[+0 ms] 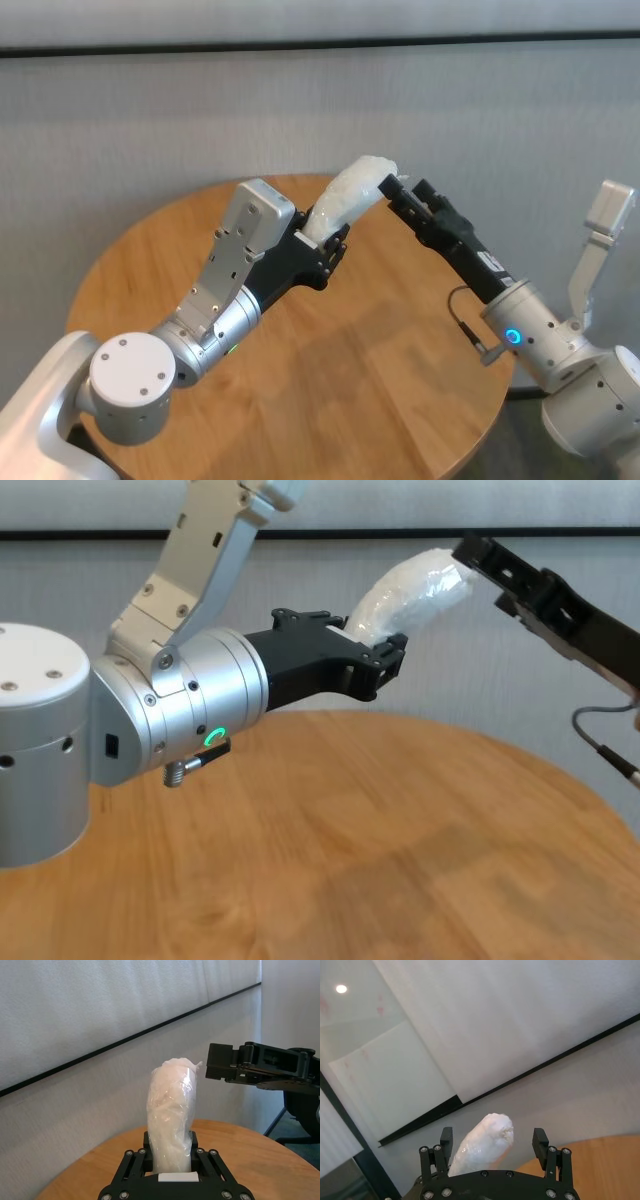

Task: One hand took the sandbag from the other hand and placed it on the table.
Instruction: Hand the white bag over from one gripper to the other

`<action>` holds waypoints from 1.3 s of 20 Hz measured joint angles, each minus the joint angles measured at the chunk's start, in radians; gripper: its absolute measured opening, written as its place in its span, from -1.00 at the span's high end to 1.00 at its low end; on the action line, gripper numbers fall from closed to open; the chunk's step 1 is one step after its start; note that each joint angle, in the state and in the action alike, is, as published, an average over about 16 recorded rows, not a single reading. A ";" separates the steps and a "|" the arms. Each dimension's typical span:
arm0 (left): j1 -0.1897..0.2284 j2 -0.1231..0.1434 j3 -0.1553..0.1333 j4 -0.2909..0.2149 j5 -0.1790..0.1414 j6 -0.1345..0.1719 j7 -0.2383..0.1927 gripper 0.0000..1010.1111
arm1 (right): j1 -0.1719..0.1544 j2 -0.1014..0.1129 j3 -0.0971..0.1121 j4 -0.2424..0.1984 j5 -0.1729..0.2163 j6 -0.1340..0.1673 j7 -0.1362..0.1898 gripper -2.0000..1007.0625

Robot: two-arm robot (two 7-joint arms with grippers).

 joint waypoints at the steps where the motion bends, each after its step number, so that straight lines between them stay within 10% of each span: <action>1: 0.000 0.000 0.000 0.000 0.000 0.000 0.000 0.19 | 0.002 -0.004 0.000 0.002 0.012 0.010 0.001 -0.99; 26: 0.000 0.000 0.000 0.000 0.000 0.000 0.000 0.19 | 0.085 -0.040 -0.068 0.074 0.150 0.125 -0.029 -0.99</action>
